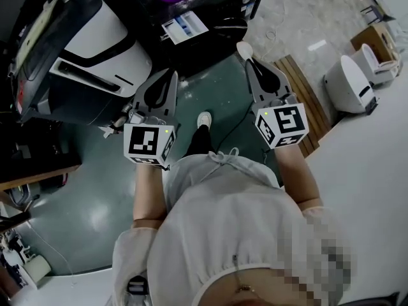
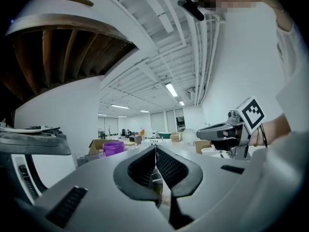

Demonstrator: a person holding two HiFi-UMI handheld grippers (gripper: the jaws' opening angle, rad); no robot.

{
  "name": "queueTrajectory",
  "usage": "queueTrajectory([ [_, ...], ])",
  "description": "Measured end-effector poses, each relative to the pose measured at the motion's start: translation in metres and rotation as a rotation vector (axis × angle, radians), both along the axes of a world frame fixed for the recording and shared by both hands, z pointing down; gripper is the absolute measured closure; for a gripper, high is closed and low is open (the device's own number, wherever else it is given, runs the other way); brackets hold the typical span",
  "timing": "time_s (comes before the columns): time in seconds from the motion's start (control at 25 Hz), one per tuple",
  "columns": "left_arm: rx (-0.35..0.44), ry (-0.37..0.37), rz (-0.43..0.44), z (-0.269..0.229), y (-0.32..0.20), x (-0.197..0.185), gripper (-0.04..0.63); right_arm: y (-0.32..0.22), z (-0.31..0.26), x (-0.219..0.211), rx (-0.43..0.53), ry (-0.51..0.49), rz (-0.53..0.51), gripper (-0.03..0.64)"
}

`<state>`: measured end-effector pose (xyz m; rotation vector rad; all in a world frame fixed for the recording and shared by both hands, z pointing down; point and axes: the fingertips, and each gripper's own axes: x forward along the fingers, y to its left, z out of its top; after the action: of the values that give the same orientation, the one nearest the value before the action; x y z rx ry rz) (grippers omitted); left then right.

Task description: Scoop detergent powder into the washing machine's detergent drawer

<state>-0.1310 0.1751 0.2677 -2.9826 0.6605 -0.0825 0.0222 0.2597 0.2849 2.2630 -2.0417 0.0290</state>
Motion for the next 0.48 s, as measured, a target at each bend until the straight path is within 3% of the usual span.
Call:
queueTrajectory([
  [0.48,-0.013,0.004,-0.021,-0.002,-0.203,0.083,0.574,-0.197,-0.008,0.087,-0.03,0.018,-0.012,0.606],
])
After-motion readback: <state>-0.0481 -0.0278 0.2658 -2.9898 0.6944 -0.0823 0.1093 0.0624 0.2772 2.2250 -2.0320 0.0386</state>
